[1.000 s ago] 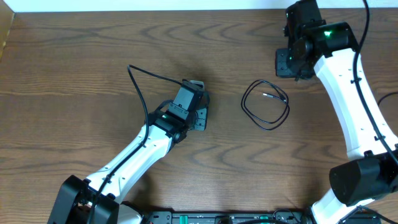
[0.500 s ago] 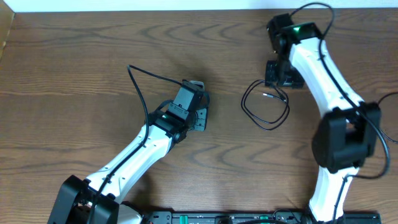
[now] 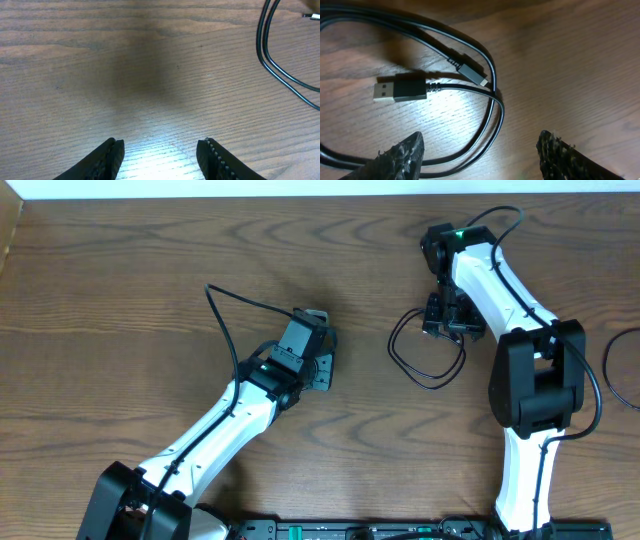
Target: Untangle cables
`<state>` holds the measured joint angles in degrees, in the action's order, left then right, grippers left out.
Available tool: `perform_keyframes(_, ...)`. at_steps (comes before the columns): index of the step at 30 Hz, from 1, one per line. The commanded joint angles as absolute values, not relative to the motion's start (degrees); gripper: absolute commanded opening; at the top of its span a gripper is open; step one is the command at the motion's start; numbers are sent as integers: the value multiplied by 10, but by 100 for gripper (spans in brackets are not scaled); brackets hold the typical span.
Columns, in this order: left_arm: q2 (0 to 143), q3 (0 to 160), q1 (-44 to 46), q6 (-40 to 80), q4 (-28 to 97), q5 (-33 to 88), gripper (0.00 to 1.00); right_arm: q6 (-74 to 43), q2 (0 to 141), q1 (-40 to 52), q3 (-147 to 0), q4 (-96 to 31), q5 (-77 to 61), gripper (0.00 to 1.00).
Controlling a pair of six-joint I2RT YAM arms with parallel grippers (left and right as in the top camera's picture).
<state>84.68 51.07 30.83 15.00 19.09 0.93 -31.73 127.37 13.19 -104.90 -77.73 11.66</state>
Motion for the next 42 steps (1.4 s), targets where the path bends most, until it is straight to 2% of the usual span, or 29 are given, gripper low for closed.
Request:
perform_keyframes(1,854,506,308,153,192,-1,53,-345,1283,128,-1030,-777,136,69)
perform_keyframes(14,854,506,308,153,190,-1,53,-364,1283,123,-945,-734,137,69)
perform_keyframes(23,854,506,308,153,190,-1,53,-364,1283,107,-908,-703,164,74)
perform_keyframes(30,854,506,308,153,190,-1,53,-364,1283,87,-854,-668,163,71)
perform_keyframes(31,854,506,308,153,190,-1,53,-364,1283,86,-848,-662,163,69)
perform_keyframes(33,854,506,308,153,190,-1,53,-364,1283,86,-838,-651,155,59)
perform_keyframes(34,854,506,308,153,190,-1,53,-361,1283,87,-832,-641,146,51)
perform_keyframes(42,854,506,308,153,199,-1,53,-351,1283,90,-796,-562,74,7)
